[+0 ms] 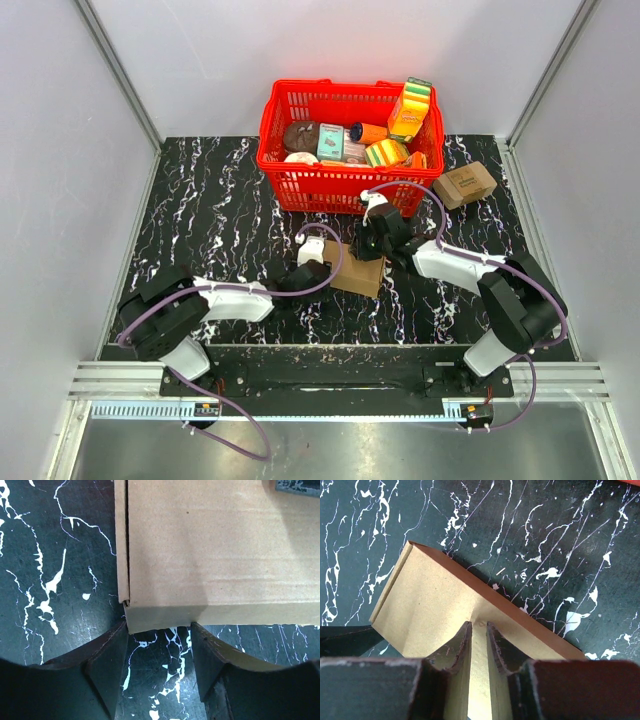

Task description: Fold the paper box

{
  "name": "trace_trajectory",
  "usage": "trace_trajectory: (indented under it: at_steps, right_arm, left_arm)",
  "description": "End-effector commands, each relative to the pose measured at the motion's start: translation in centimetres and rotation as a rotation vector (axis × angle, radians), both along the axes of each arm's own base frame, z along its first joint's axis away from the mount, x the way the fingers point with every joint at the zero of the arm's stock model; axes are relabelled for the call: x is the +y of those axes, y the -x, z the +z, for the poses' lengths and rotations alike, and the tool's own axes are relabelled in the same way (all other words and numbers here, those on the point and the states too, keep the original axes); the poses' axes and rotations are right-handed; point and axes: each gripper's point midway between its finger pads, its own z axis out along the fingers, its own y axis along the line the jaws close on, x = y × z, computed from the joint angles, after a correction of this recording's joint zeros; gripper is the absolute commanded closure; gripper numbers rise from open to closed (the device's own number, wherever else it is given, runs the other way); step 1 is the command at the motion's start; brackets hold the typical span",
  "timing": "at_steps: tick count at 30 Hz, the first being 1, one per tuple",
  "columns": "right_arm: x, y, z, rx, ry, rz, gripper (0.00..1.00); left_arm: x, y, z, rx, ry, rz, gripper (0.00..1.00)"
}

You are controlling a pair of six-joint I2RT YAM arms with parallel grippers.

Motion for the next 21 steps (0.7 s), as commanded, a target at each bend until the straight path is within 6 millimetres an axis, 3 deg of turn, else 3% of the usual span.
trace_trajectory:
  at_steps: [1, 4, 9, 13, 21]
  right_arm:
    - [-0.1, 1.6, -1.1, 0.077, 0.038, 0.049, 0.77]
    - [-0.9, 1.0, 0.4, 0.009, 0.039, 0.005, 0.76]
    - [-4.0, -1.4, 1.6, -0.105, 0.129, -0.172, 0.73]
    - [-5.5, -2.7, 1.4, -0.142, 0.181, -0.271, 0.73]
    - [-6.2, -4.8, 0.5, -0.160, 0.242, -0.361, 0.74]
  left_arm:
    - [-0.7, -1.8, 1.4, -0.055, 0.033, 0.065, 0.43]
    - [-0.5, -1.6, 1.3, -0.050, 0.032, 0.068, 0.43]
    - [0.1, -1.0, 2.0, -0.055, 0.062, 0.069, 0.42]
    - [0.1, -0.9, 3.0, -0.068, 0.090, 0.063, 0.41]
    - [-0.2, -0.8, 3.4, -0.070, 0.105, 0.050, 0.41]
